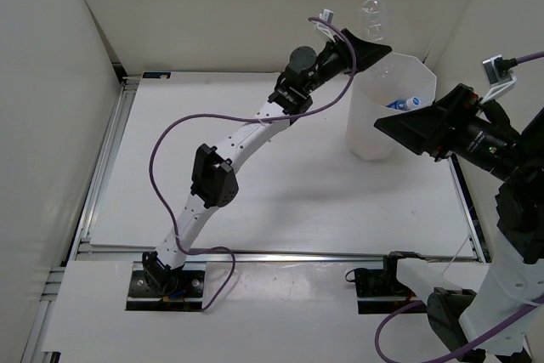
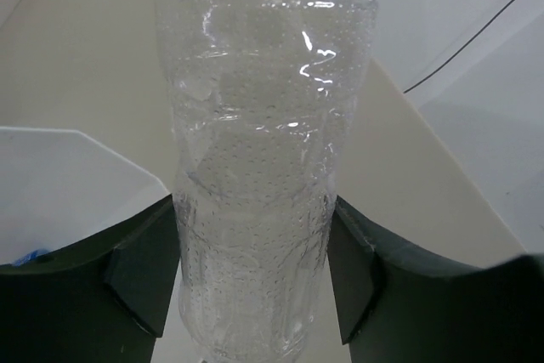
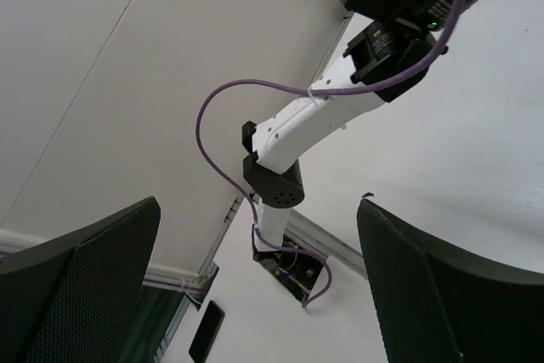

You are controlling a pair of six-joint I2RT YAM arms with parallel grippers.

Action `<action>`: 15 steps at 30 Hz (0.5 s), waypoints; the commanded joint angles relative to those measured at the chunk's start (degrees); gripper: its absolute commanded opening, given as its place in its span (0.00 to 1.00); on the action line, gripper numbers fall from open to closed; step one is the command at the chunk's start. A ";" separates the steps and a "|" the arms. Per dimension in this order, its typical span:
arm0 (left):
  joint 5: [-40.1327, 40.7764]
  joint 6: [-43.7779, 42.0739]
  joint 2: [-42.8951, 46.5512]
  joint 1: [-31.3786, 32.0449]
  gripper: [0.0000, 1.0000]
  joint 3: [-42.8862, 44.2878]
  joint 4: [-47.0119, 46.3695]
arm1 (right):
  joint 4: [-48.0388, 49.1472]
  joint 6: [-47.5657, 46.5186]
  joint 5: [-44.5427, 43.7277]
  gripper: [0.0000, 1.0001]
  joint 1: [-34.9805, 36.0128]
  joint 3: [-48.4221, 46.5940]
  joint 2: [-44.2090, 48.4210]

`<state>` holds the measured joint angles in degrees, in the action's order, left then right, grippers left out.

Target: Put the plastic bottles in the bin

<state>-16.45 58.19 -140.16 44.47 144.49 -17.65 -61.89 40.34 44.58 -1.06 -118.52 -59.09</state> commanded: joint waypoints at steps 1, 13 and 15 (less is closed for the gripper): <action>0.89 -1.94 -0.56 1.15 0.75 1.68 0.25 | -0.07 -0.87 2.44 0.99 0.01 -1.45 0.03; 1.42 -4.40 -1.79 1.67 1.00 1.68 3.94 | 0.97 -1.40 4.03 0.99 0.01 -0.23 -1.03; 0.89 -4.93 -1.18 1.67 1.00 1.68 4.47 | 2.99 -0.70 4.55 0.99 0.01 2.06 -0.41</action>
<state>-15.53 55.09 -143.96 45.87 144.49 -14.66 -62.35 39.94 47.16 -1.06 -118.30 -59.53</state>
